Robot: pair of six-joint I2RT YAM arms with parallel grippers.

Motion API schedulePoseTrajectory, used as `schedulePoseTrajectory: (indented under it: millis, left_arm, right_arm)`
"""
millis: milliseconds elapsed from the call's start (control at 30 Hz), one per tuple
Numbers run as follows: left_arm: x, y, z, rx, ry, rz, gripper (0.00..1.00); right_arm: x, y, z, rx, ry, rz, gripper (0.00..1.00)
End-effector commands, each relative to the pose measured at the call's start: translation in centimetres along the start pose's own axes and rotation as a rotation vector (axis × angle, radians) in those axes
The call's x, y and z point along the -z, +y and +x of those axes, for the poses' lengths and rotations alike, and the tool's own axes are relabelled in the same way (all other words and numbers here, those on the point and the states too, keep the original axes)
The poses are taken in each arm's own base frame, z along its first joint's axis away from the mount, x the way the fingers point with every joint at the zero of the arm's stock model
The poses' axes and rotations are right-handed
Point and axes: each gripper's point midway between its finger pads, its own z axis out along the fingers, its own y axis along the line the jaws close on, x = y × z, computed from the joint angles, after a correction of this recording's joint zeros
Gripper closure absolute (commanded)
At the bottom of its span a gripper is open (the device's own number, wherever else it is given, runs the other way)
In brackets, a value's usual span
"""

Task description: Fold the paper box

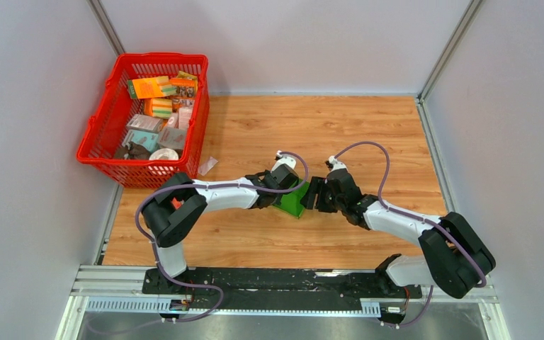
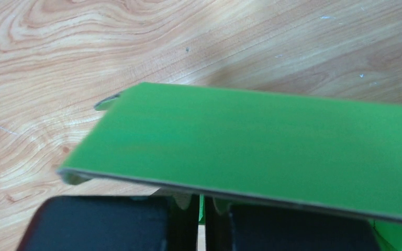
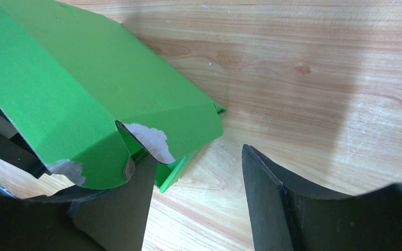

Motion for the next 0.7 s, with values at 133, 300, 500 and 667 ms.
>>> schedulePoseTrajectory:
  millis: [133, 300, 500, 667]
  left_arm:
    - [1.5, -0.8, 5.0, 0.063, 0.204, 0.158, 0.82]
    - [2.9, -0.5, 3.1, 0.091, 0.157, 0.186, 0.74]
    - [4.7, -0.3, 2.0, 0.125, 0.108, 0.219, 0.67]
    - [6.9, 0.1, 0.4, 0.158, 0.045, 0.265, 0.61]
  right_arm:
    - [0.1, 1.0, -1.2, -0.009, -0.046, -0.045, 0.36]
    - [0.0, 1.0, -1.1, -0.011, -0.041, -0.046, 0.36]
    - [0.0, 1.0, -1.1, -0.011, -0.042, -0.047, 0.36]
    - [-0.1, 1.1, -1.0, -0.014, -0.037, -0.051, 0.36]
